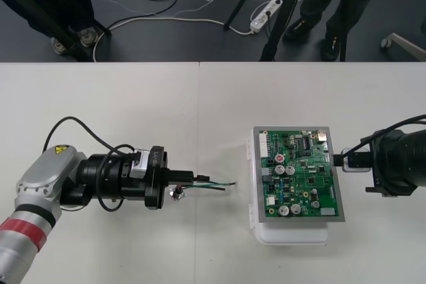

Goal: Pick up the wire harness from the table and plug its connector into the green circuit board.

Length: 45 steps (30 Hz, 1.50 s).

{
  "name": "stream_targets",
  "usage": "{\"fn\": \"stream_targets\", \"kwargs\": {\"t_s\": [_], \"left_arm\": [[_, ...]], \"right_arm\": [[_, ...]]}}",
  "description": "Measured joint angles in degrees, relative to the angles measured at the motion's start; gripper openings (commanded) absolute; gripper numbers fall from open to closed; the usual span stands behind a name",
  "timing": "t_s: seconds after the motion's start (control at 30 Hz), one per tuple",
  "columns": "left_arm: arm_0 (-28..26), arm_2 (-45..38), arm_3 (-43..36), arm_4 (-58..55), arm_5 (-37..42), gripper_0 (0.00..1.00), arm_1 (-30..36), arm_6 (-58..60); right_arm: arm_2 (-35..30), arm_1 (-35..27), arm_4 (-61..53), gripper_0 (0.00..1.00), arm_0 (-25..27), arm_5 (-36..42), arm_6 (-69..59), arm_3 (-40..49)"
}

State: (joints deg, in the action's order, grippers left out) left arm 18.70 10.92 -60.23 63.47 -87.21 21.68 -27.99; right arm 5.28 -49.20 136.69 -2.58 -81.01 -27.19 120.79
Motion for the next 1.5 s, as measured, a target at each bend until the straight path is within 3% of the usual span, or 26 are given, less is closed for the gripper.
{"fn": "stream_targets", "kwargs": {"t_s": [0.57,1.0,1.5], "left_arm": [[5.53,5.54,0.05,0.38,2.96,0.0,-0.14,0.0],[5.74,9.4,-3.8,0.36,10.65,0.0,-0.14,0.0],[4.28,10.5,-8.11,0.36,13.8,0.0,-0.24,0.02]], "right_arm": [[0.92,8.98,4.03,1.0,-1.32,-3.92,-2.86,-0.18],[1.49,9.34,4.03,1.0,-1.45,-6.57,-3.07,1.54],[3.54,9.34,3.98,1.0,-2.61,-6.86,-3.14,2.04]]}}
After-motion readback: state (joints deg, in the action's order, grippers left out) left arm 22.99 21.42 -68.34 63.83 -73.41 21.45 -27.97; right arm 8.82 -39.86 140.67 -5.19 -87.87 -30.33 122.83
